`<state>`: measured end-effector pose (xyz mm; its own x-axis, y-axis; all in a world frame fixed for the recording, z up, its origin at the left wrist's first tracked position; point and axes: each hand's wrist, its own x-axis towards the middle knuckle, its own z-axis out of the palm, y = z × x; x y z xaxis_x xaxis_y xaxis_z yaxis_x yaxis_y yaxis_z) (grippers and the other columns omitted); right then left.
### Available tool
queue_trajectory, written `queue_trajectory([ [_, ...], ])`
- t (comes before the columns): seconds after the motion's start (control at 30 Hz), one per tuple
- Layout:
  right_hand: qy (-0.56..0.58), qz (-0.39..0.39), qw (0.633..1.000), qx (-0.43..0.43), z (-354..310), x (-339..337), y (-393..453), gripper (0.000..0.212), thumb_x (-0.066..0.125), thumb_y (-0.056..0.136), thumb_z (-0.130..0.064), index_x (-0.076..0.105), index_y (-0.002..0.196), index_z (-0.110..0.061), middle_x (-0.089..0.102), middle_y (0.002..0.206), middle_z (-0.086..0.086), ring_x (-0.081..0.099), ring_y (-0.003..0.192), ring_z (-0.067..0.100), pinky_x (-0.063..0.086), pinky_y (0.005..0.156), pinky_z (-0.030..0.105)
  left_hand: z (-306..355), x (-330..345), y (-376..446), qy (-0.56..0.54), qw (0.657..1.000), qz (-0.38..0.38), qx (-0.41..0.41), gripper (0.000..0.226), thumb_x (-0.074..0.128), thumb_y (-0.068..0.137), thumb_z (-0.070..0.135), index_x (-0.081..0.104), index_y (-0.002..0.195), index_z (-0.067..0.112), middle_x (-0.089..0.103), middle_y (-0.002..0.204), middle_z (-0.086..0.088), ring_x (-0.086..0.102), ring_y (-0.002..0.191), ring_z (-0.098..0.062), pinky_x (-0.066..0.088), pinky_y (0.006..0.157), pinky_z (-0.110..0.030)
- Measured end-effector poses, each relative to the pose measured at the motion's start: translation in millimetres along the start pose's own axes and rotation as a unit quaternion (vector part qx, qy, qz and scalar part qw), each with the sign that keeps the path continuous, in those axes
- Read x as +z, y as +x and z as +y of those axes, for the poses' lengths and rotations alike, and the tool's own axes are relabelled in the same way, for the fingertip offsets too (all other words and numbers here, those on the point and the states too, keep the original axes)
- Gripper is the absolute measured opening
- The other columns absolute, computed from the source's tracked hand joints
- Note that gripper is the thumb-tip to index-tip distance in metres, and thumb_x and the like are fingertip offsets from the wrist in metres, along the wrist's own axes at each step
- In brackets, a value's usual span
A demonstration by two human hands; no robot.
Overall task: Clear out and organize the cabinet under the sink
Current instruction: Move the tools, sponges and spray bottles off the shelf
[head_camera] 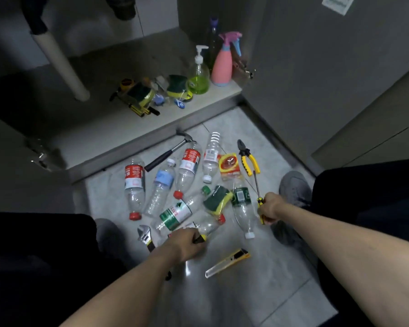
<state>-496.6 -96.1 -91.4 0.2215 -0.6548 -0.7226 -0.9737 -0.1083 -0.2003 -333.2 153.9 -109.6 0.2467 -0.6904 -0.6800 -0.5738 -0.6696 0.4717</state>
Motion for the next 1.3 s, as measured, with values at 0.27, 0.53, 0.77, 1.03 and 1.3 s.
queue_trajectory([
  [0.27,-0.041,0.039,0.996,0.065,34.5,41.5,-0.2,0.008,0.059,0.090,-0.015,0.058,0.085,-0.009,0.061,0.064,0.005,0.062,0.052,0.017,0.055,0.055,0.026,2.4,77.3,-9.6,0.025,0.997,0.016,-0.066,0.024,0.061,0.089,0.038,0.069,0.102,0.020,0.070,0.105,-0.006,0.064,0.102,-0.027,0.049,0.078,-0.031],
  [0.53,0.040,-0.052,0.990,0.122,56.9,75.2,-16.0,0.011,0.066,0.090,-0.006,0.055,0.092,-0.007,0.064,0.091,0.015,0.066,0.053,0.024,0.052,0.039,0.028,-3.4,86.9,-9.9,0.023,0.991,0.049,-0.122,0.020,0.055,0.095,0.038,0.064,0.106,0.024,0.068,0.112,-0.002,0.063,0.107,-0.027,0.053,0.084,-0.036],
  [0.77,0.010,-0.036,0.992,0.119,65.7,95.1,-21.9,0.020,0.060,0.089,-0.020,0.068,0.103,-0.007,0.071,0.103,0.014,0.072,0.090,0.030,0.061,0.074,0.035,0.3,87.3,-15.2,0.082,0.990,0.054,-0.100,0.025,0.051,0.095,0.038,0.060,0.114,0.026,0.066,0.119,-0.001,0.062,0.109,-0.026,0.050,0.083,-0.034],
  [1.03,-0.026,0.069,0.997,0.019,18.1,43.3,-15.1,0.015,0.062,0.086,-0.021,0.059,0.100,-0.017,0.063,0.112,0.008,0.061,0.099,0.029,0.047,0.071,0.030,11.2,23.0,-2.3,0.112,0.990,0.026,-0.086,0.034,0.056,0.088,0.049,0.070,0.106,0.023,0.068,0.111,-0.002,0.063,0.105,-0.025,0.049,0.084,-0.032],
  [1.3,0.132,0.055,0.974,-0.176,-128.6,-7.8,10.7,0.006,0.062,0.088,-0.018,0.063,0.091,-0.023,0.067,0.100,0.004,0.062,0.094,0.025,0.050,0.079,0.032,9.4,-113.9,23.7,0.072,0.980,0.141,-0.122,0.020,0.051,0.091,0.041,0.059,0.092,0.022,0.066,0.111,-0.008,0.062,0.101,-0.029,0.047,0.079,-0.031],
])
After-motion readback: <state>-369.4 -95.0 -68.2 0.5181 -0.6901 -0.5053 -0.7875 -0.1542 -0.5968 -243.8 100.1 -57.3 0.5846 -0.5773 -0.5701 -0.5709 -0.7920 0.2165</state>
